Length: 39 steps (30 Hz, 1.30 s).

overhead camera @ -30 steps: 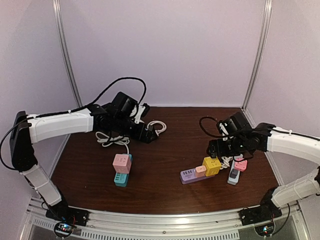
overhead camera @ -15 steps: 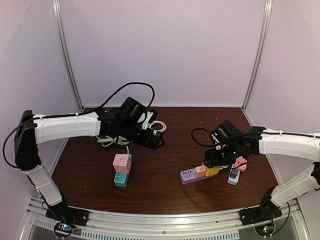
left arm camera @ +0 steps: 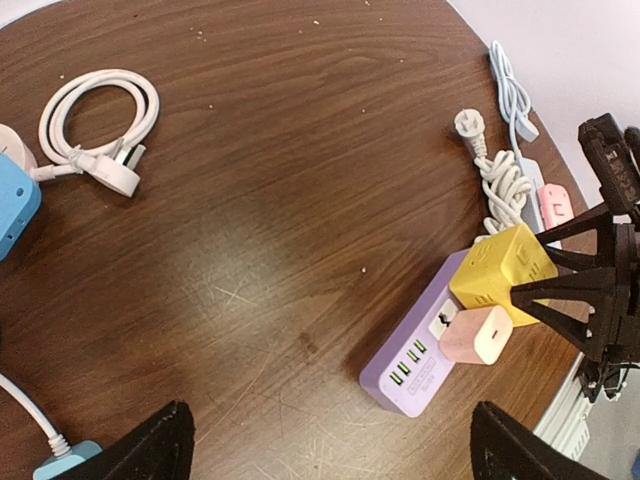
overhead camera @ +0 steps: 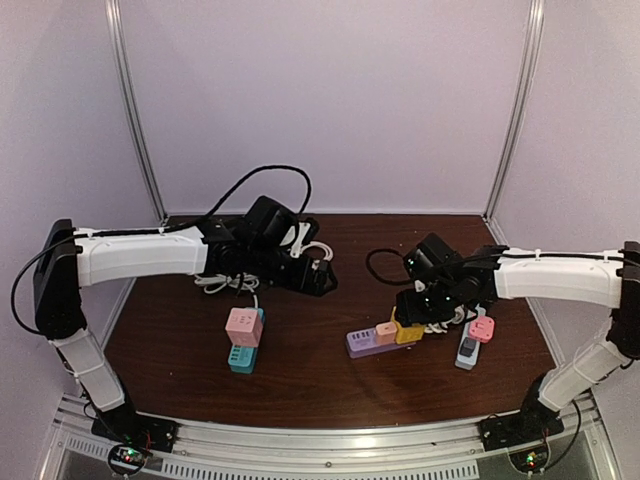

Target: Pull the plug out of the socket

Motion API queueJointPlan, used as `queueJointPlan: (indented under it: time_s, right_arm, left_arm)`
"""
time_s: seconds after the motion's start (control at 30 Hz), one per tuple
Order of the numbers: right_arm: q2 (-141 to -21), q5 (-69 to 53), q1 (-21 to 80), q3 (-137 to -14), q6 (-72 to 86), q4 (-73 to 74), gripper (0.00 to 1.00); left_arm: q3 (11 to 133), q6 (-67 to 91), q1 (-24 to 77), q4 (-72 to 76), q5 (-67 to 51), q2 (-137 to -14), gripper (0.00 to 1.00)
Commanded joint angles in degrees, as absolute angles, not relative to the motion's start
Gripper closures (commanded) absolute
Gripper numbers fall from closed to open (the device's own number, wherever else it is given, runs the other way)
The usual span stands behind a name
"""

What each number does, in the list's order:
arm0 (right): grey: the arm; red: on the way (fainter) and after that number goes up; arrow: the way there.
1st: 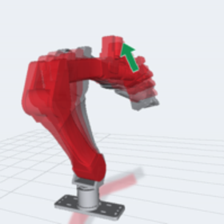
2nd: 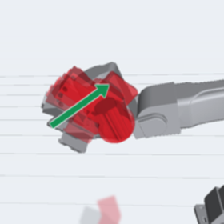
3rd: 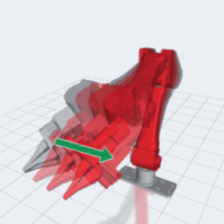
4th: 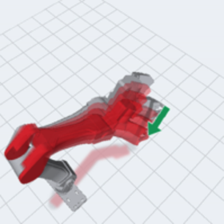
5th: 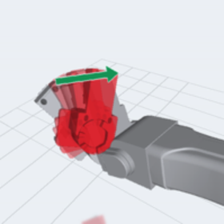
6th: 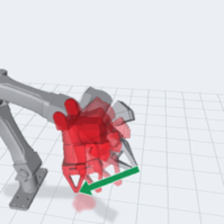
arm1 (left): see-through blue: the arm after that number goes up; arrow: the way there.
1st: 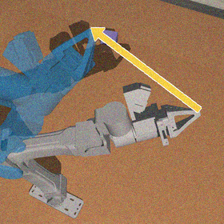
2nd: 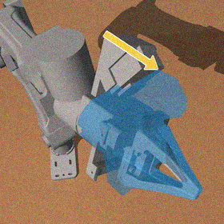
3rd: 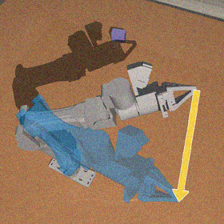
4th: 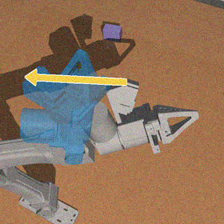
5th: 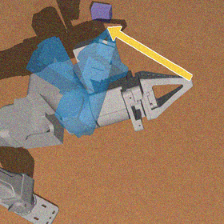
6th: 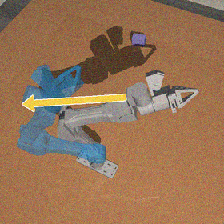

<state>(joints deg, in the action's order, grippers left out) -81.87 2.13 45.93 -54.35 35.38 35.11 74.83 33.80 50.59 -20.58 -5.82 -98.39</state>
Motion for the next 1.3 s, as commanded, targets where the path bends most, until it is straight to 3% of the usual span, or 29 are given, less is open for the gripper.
queueJointPlan:
  time_s: [0.0, 0.33, 0.7, 1.27]
  right_arm:
    - [-85.89, 6.39, 46.41, -58.13, 36.91, 31.41, 0.48]
    - [-91.48, 6.18, 46.32, -62.07, 35.36, 28.6, 0.46]
    - [-95.26, 2.94, 46.33, -64.87, 35.6, 31.83, 0.44]
    - [-93.7, 3.18, 46.27, -64.23, 37.25, 32.71, 0.38]
  left_arm:
    - [77.11, 35.97, 50.71, -16.36, -7.2, -100.67, 0.02]
    - [81.33, 39.08, 50.19, -16.35, -10.27, -105.51, 0.02]
    - [84.68, 41.34, 50.1, -19.25, -5.84, -104.88, 0.02]
    - [80.33, 42.74, 50.01, -14.13, -5.74, -100.91, 0.02]
